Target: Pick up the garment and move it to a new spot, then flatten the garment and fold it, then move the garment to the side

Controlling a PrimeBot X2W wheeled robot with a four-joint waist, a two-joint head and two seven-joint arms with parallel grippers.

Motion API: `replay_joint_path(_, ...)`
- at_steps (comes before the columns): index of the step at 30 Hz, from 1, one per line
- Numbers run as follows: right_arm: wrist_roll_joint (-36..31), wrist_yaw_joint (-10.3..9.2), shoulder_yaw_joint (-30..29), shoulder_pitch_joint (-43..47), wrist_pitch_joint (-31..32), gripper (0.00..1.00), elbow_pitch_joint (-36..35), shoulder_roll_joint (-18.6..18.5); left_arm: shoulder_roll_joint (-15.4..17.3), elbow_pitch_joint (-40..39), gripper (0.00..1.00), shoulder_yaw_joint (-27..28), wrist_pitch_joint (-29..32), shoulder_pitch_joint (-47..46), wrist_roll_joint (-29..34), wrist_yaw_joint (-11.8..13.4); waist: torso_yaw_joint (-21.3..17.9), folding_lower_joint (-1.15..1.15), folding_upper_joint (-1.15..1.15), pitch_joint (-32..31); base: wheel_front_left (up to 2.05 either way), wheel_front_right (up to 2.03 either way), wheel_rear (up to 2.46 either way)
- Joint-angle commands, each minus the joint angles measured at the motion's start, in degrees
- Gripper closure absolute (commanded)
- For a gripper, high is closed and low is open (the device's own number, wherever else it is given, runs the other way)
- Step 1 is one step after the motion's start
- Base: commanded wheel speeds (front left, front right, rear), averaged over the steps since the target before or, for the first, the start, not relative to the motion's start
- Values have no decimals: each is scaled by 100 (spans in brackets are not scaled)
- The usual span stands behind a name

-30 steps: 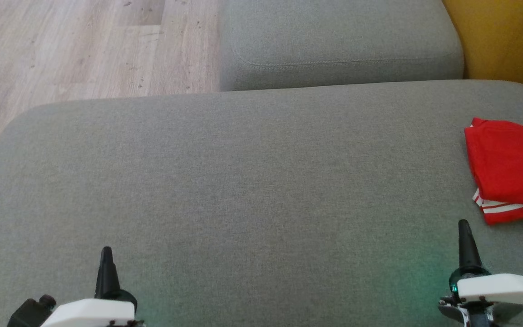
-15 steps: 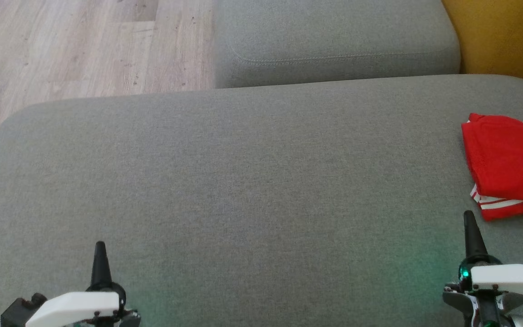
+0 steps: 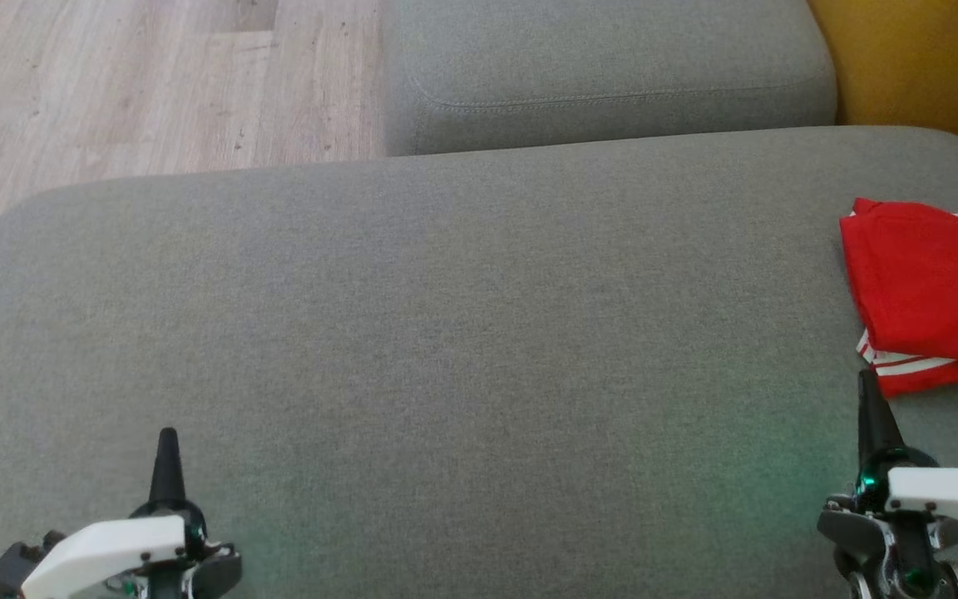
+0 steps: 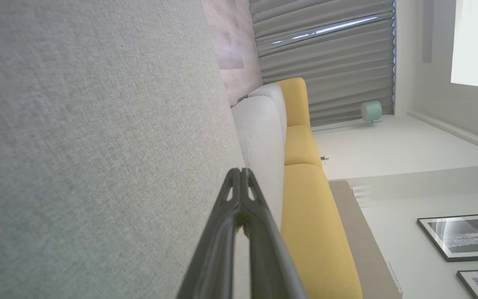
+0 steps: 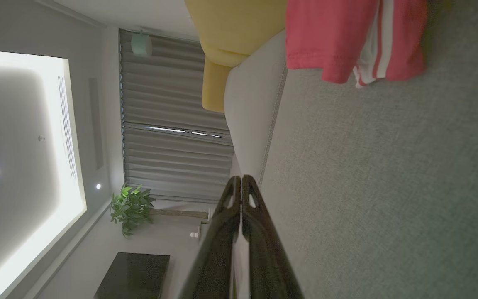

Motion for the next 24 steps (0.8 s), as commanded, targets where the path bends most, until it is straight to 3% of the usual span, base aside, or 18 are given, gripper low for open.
replay_joint_path(1,181,36,76,-318,48,100,-170,-128,61,-141,100,244,38,-359,-152,-77,-6,0,0,5,0,0,0)
replay_joint_path(15,1160,41,-60,-555,302,100,-112,-123,48,0,100,509,297,-596,-1117,-234,-78,0,0,71,0,0,0)
replay_joint_path(24,1143,41,-80,-557,318,100,-110,-109,30,1,100,534,317,-597,-1097,-234,-78,0,0,71,0,0,0)
